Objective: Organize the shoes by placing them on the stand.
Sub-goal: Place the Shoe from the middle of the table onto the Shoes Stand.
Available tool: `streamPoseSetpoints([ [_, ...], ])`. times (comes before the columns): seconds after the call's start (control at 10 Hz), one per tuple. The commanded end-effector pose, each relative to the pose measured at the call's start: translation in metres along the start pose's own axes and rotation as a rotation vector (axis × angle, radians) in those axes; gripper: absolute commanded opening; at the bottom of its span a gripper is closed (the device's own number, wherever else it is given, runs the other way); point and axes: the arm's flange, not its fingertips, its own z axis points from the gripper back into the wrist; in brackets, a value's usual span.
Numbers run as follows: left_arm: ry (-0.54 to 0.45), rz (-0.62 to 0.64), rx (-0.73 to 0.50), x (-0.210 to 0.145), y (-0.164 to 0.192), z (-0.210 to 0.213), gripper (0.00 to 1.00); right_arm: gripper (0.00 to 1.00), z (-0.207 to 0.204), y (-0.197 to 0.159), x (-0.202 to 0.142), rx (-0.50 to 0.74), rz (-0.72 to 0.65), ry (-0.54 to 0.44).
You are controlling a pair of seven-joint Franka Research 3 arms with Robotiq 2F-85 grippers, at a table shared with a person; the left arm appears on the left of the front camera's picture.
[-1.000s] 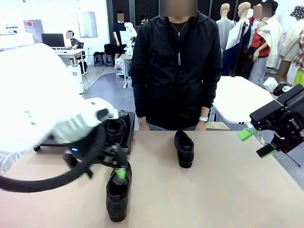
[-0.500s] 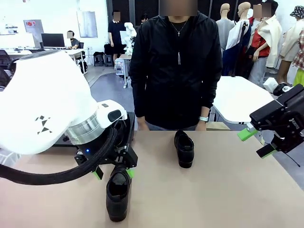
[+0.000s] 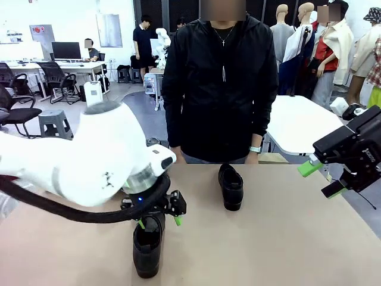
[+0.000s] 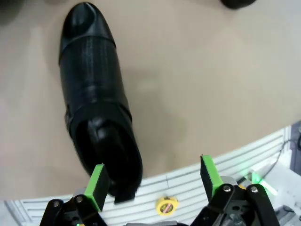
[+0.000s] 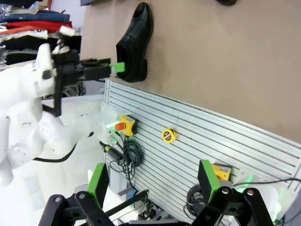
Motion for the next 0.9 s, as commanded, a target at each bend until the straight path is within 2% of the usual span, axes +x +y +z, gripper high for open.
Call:
streamPoseSetpoints([
  [0.0,-0.013,0.021,0.088,0.014,-0.014,-0.029,1.00,1.00,0.003,0.000,0.000,0.022,0.024,-0.001],
  [0.2,0.046,0.024,0.142,0.013,-0.010,-0.062,1.00,1.00,0.003,0.000,0.000,0.022,0.024,-0.001],
  [0.5,0.035,0.026,0.146,0.011,-0.012,-0.087,1.00,1.00,0.003,0.000,0.000,0.022,0.024,-0.001],
  [0.6,0.046,0.023,0.169,0.010,-0.011,-0.090,0.40,1.00,0.003,0.000,0.000,0.022,0.024,-0.001],
  [0.7,0.048,0.029,0.158,0.009,-0.010,-0.089,0.00,1.00,0.003,0.000,0.000,0.022,0.024,-0.001],
  [0.8,0.040,0.043,0.171,0.008,-0.009,-0.087,0.00,1.00,0.003,0.000,0.000,0.022,0.024,-0.001],
])
